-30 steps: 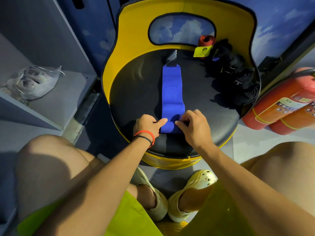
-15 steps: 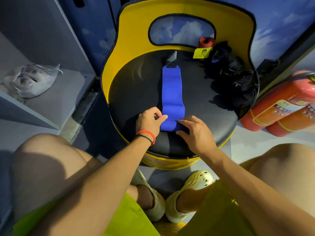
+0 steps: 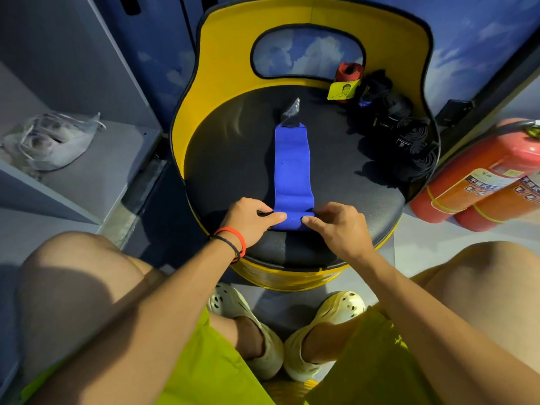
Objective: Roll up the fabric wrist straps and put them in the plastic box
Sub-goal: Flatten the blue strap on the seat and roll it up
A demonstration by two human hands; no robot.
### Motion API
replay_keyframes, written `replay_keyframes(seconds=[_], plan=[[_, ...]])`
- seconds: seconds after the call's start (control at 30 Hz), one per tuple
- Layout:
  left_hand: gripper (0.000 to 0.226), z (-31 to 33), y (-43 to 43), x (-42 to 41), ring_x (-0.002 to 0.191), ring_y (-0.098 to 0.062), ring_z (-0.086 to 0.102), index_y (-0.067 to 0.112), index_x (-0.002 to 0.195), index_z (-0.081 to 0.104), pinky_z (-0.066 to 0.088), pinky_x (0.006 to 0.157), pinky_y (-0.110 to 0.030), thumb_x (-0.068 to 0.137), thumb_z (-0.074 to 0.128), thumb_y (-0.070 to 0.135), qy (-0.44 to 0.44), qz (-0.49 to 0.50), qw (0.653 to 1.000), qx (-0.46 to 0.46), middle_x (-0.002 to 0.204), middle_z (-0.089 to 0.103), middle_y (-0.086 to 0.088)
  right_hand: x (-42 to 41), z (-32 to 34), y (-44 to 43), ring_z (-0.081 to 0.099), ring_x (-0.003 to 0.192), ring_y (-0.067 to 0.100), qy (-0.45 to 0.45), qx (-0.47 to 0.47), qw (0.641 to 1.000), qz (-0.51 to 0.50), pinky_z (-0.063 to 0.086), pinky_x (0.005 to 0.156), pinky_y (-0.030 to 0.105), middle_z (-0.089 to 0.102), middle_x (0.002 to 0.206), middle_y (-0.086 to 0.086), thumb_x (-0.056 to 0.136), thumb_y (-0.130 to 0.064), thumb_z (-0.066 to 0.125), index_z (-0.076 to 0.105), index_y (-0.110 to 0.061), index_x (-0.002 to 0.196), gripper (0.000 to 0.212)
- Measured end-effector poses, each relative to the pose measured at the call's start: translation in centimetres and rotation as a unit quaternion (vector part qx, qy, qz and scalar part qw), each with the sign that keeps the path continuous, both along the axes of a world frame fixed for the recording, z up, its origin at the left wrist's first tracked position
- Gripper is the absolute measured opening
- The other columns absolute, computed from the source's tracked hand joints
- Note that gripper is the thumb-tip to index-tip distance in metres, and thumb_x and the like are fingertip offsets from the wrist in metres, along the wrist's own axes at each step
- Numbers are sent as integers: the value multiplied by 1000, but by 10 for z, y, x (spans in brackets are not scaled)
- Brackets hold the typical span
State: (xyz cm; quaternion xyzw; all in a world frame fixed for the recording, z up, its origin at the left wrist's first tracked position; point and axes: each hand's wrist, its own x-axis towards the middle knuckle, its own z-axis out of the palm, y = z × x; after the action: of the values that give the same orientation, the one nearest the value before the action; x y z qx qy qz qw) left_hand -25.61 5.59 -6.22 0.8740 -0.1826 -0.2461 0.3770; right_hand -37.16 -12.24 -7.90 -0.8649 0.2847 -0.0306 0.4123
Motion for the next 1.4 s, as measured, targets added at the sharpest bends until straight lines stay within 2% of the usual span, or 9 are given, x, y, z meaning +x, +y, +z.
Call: replay_keyframes(seconds=[0.07, 0.23, 0.37, 0.53, 0.77, 1.0, 1.1, 1.3, 1.4], plan=[[34, -3, 2, -2, 82, -23, 73, 10, 91, 78, 60, 84, -47, 86, 75, 43, 29, 15, 999, -9, 83, 76, -7, -1, 0, 0, 64, 85, 10, 16, 28, 999, -18, 47, 64, 12, 71, 95, -6, 86, -51, 72, 75, -18, 112, 42], [45, -1, -9, -5, 73, -23, 72, 6, 79, 74, 61, 80, -45, 89, 70, 49, 7, 60, 998, 11, 69, 73, -8, 10, 1, 0, 67, 74, 9, 43, 45, 997, -38, 52, 63, 22, 71, 77, -5, 90, -53, 66, 76, -16, 106, 42], [51, -1, -17, -1, 66, -22, 72, 3, 71, 69, 62, 76, -42, 88, 69, 51, -3, 83, 996, 21, 64, 70, -9, 17, -3, 6, 65, 85, 19, 0, -31, 998, -47, 56, 72, 32, 68, 97, 1, 91, -50, 68, 70, -17, 106, 36], [44, -2, -22, 5, 66, -25, 71, 10, 72, 67, 62, 70, -44, 83, 75, 52, -29, 109, 993, 27, 67, 69, -6, 15, -1, 20, 56, 83, 19, -68, -149, 986, -9, 33, 62, 11, 56, 95, -2, 99, -32, 63, 70, -13, 104, 21], [47, -1, -31, 8, 64, -24, 71, 10, 68, 67, 63, 63, -43, 89, 69, 53, -53, 96, 991, 74, 64, 67, -8, -8, -4, 32, 59, 117, 25, -26, -152, 986, 58, 49, 96, 31, 59, 134, 6, 87, -30, 80, 52, -12, 146, 68], [26, 3, -18, -12, 73, -19, 72, 19, 94, 70, 63, 71, -43, 91, 69, 44, -35, 87, 995, 31, 83, 73, 1, 1, 13, 16, 58, 94, 24, 3, -170, 982, 85, 43, 78, 27, 65, 115, 9, 92, -32, 74, 65, -15, 134, 46], [22, 4, -10, -22, 81, -16, 72, 26, 101, 68, 61, 78, -41, 88, 72, 43, -45, 63, 997, 21, 91, 73, 7, 5, 15, 5, 57, 89, 21, 39, -162, 978, 129, 51, 76, 31, 68, 110, 8, 92, -33, 73, 69, -19, 125, 36], [54, 11, -5, -26, 115, -19, 60, 27, 127, 65, 52, 92, -35, 78, 84, 36, -38, 26, 998, 48, 126, 66, 5, 22, 25, -12, 55, 71, 7, 91, -89, 979, 158, 37, 57, 16, 66, 92, -2, 92, -31, 73, 74, -19, 114, 26], [48, 13, -7, -17, 107, -22, 66, 22, 123, 71, 55, 94, -40, 79, 83, 36, -20, 24, 999, 29, 115, 73, -1, 28, 26, -15, 60, 75, 12, 99, -65, 983, 140, 46, 60, 22, 70, 96, 2, 92, -37, 72, 74, -15, 112, 29]])
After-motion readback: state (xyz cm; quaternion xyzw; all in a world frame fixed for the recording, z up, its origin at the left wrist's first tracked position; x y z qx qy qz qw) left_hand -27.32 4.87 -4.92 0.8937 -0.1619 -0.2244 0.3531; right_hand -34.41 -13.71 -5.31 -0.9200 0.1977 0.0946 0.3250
